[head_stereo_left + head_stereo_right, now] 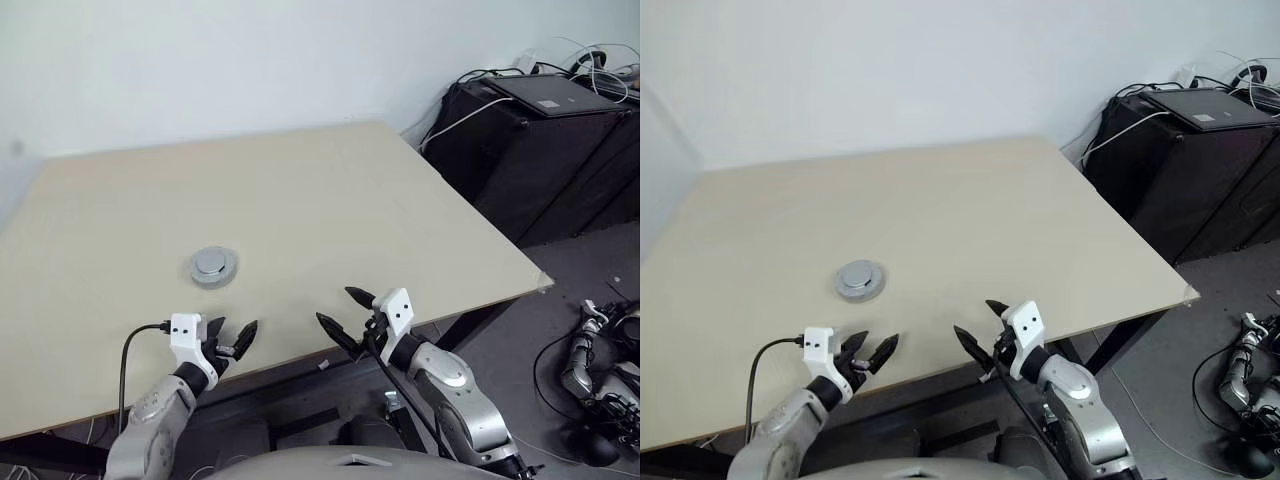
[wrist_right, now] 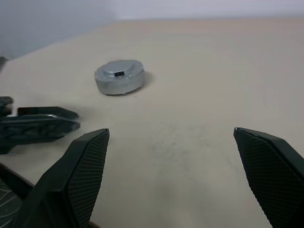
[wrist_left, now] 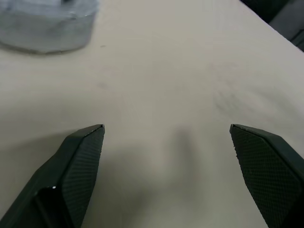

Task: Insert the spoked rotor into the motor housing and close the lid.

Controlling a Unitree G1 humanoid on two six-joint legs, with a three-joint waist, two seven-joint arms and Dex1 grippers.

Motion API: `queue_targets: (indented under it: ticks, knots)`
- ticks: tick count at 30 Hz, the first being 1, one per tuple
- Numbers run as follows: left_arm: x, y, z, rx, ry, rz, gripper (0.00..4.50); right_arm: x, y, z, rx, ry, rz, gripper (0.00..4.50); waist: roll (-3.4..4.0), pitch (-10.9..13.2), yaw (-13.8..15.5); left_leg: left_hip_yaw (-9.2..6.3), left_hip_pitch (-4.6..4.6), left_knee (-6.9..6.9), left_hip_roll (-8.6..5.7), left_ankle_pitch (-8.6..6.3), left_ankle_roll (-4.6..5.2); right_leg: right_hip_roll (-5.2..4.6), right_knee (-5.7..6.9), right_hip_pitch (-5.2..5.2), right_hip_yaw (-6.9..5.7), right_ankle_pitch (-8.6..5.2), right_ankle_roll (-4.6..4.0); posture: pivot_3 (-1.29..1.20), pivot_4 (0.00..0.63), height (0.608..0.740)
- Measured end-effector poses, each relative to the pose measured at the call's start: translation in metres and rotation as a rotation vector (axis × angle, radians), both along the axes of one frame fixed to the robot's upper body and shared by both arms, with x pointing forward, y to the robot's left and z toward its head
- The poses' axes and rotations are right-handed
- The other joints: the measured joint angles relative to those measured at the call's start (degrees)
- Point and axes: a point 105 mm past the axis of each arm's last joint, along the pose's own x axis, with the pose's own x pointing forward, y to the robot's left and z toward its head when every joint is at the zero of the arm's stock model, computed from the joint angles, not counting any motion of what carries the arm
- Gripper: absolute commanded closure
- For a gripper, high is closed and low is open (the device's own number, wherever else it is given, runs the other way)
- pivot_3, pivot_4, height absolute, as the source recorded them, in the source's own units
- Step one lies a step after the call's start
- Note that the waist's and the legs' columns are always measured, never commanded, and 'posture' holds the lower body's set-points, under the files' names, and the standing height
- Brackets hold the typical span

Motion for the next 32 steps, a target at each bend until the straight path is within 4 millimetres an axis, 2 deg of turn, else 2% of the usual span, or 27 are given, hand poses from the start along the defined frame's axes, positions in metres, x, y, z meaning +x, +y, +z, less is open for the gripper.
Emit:
queue_targets:
  ticks: [6, 11, 17, 26, 32]
  knots:
    - [-0.004, -0.005, 0.021, 0.155, -0.221, 0.055, 0.03, -0.003, -0.01, 0.002, -0.031, -0.083, -0.095, 0.0, 0.17, 0.1, 0.0, 0.09, 0.0, -0.01, 0.02, -0.02, -0.03, -0.16, 0.0, -0.06, -0.06, 0.0, 0.02, 0.0, 0.0, 0.74]
    - [0.001, 0.001, 0.038, 0.23, -0.385, 0.195, 0.03, -0.003, -0.028, 0.002, -0.07, -0.132, -0.187, 0.0, 0.15, 0.1, 0.1, 0.14, -0.01, -0.01, -0.01, -0.03, -0.02, -0.24, 0.0, -0.05, -0.13, 0.0, 0.04, 0.0, 0.0, 0.74]
    - [0.004, 0.01, 0.044, 0.269, -0.441, 0.294, 0.03, -0.007, -0.045, -0.004, -0.086, -0.131, -0.268, 0.0, 0.11, 0.2, 0.0, 0.13, -0.02, -0.01, 0.01, -0.05, 0.01, -0.17, 0.0, -0.07, -0.18, -0.01, 0.05, 0.0, 0.0, 0.74]
    - [0.005, 0.011, 0.046, 0.289, -0.458, 0.308, 0.03, -0.005, -0.044, -0.003, -0.077, -0.147, -0.331, 0.0, 0.11, 0.2, 0.0, 0.12, -0.02, 0.0, 0.02, -0.06, 0.0, -0.18, 0.0, -0.06, -0.19, -0.01, 0.05, 0.0, 0.0, 0.74]
    - [0.005, 0.008, 0.046, 0.284, -0.455, 0.299, 0.03, -0.008, -0.046, -0.013, -0.094, -0.111, -0.357, 0.0, 0.13, 0.2, 0.0, 0.13, -0.02, 0.0, 0.02, -0.08, -0.01, -0.2, -0.01, -0.07, -0.19, -0.01, 0.05, 0.0, 0.0, 0.74]
